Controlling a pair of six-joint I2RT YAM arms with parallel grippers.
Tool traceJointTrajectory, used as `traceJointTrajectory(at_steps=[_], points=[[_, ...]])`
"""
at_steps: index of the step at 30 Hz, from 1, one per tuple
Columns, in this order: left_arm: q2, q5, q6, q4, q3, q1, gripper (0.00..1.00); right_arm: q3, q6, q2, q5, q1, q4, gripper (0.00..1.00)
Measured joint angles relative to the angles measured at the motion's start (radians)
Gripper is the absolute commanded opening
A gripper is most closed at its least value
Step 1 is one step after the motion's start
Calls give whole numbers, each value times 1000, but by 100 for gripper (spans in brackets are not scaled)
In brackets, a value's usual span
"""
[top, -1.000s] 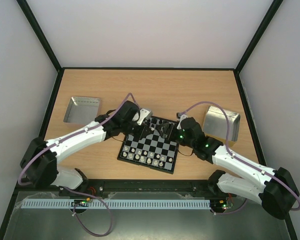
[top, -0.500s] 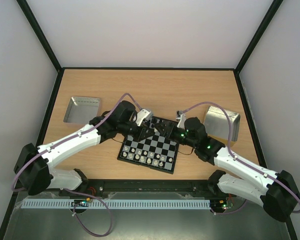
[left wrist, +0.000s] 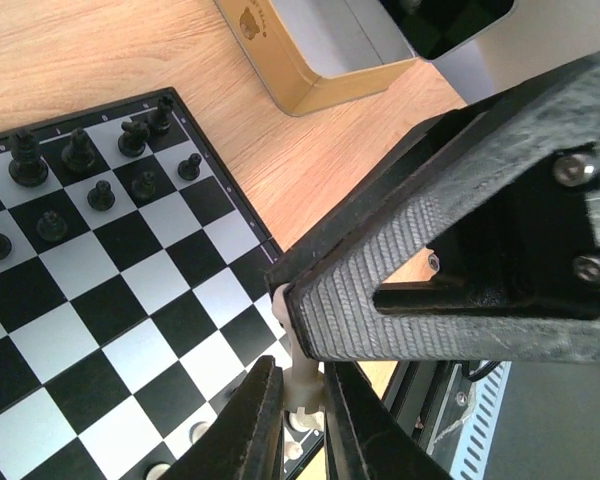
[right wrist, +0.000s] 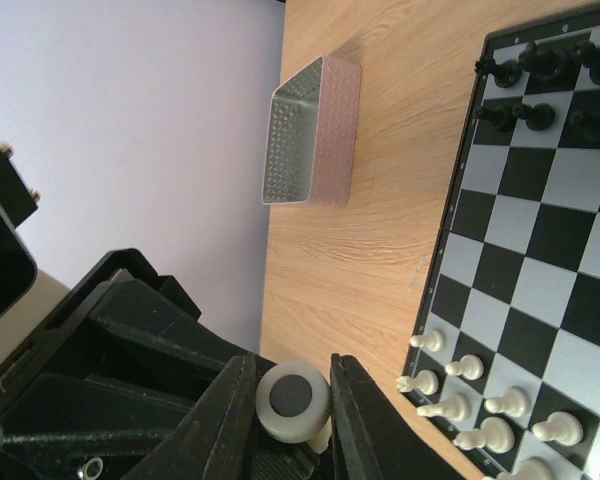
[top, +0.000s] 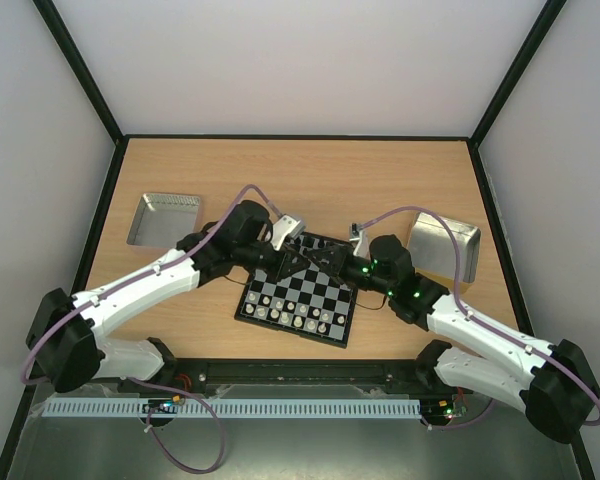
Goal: Set up the chess pieces on the board
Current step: Place the chess piece on the chessboard.
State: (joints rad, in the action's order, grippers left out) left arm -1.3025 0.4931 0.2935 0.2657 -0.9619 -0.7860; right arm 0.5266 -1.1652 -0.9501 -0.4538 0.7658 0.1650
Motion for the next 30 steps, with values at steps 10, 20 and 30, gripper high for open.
traceJointTrajectory(at_steps=[10,20,30], points=[[53,3,85,-53,3,6,58,-32,-138,23,30,-1,95,9],[140,8,377,-380,151,6,57,-77,-365,119,127,-1,230,9],[140,-23,560,-624,209,-1,45,-131,-522,133,139,-1,338,9]])
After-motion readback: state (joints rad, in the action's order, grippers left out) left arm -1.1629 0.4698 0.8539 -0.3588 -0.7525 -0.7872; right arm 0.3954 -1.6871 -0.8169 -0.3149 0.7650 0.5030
